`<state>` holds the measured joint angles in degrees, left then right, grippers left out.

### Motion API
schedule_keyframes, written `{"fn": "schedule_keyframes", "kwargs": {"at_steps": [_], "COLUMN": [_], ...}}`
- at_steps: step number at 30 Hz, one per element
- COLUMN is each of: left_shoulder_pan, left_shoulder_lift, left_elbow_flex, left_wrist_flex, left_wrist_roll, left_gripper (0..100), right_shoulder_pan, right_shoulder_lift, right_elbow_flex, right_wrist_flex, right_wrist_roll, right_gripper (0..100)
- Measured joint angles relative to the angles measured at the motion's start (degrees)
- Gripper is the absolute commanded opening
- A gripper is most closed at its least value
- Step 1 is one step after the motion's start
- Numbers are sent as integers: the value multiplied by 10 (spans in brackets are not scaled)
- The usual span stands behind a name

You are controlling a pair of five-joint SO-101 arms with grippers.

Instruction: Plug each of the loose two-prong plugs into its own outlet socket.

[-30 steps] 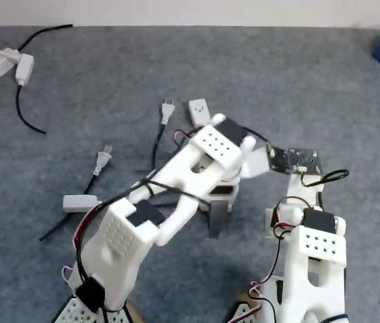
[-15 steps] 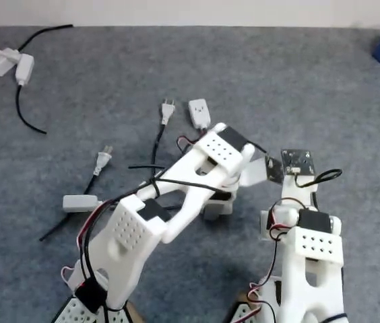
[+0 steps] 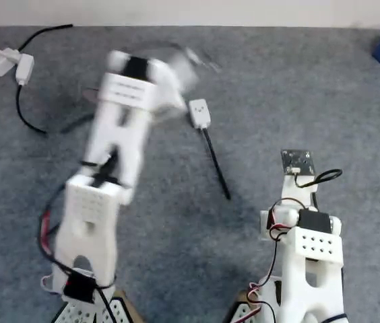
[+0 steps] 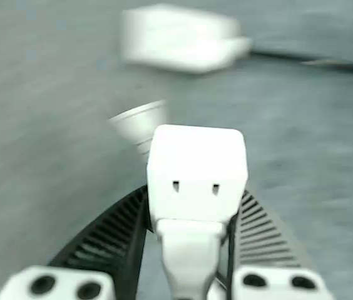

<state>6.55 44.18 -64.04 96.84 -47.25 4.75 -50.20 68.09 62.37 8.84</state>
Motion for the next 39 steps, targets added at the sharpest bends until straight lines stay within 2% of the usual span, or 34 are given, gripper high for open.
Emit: {"fn": "schedule_keyframes", "kwargs": {"at_steps": [4, 9, 16, 22, 25, 28, 31, 35, 39], "left_shoulder_pan": [-116, -214, -285, -307, -310, -321, -338, -364, -391], "left_shoulder_lift": [-2, -2, 1, 55, 90, 120, 130, 129, 129], "left_elbow_flex": [-91, -110, -89, -88, -87, -87, -87, -88, -99], "left_wrist_flex": [-27, -156, -317, -402, -459, -505, -522, -530, -530], "left_wrist_roll": [0, -2, -3, -3, -3, -3, -3, -1, -1], "left_gripper": [56, 56, 58, 64, 155, 329, 460, 543, 560], "right_shoulder_pan": [0, 0, 0, 0, 0, 0, 0, 0, 0], "right_shoulder_lift": [0, 0, 0, 0, 0, 0, 0, 0, 0], "right_elbow_flex": [0, 0, 0, 0, 0, 0, 0, 0, 0], "right_wrist_flex": [0, 0, -2, -2, -2, -2, -2, -2, -2], "right_wrist_roll": [0, 0, 0, 0, 0, 0, 0, 0, 0], "right_gripper": [215, 215, 215, 215, 215, 215, 215, 215, 215]}}
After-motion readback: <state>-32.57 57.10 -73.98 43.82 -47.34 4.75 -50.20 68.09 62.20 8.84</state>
